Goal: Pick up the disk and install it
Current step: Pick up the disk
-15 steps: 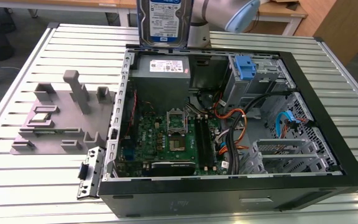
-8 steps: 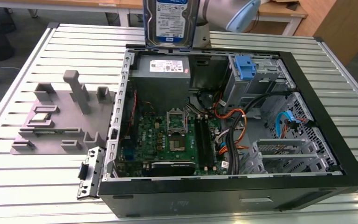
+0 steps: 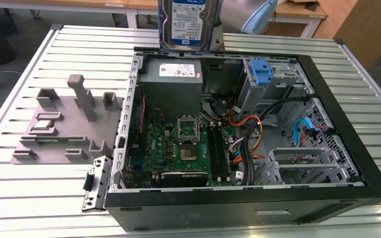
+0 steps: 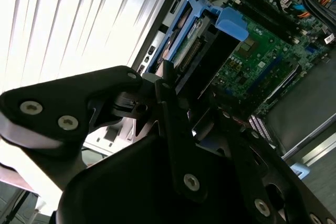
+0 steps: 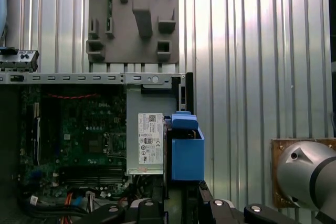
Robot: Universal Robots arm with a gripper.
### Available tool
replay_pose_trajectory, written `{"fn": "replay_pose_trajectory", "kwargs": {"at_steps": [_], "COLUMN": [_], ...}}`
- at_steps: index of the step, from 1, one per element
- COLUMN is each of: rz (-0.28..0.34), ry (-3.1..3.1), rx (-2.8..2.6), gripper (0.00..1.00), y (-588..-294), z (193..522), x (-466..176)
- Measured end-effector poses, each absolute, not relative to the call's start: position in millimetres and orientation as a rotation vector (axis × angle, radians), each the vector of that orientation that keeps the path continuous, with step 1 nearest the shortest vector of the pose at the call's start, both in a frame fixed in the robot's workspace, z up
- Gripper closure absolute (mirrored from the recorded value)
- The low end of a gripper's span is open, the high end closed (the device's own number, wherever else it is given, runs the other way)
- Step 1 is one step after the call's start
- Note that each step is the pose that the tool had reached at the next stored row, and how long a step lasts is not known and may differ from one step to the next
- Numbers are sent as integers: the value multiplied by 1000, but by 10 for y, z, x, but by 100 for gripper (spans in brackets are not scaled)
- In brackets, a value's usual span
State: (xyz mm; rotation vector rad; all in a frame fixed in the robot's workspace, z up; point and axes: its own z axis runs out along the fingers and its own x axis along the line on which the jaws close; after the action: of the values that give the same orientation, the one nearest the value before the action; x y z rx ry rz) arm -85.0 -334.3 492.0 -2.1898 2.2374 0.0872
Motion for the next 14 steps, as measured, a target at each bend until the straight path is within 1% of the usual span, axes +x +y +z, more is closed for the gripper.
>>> {"fn": "replay_pose_trajectory", "kwargs": {"at_steps": [14], "rz": [87], "ry": [2237], "rx": [-2190], "gripper": [65], "y": [-3343], "z": [4920], "x": [-641]}}
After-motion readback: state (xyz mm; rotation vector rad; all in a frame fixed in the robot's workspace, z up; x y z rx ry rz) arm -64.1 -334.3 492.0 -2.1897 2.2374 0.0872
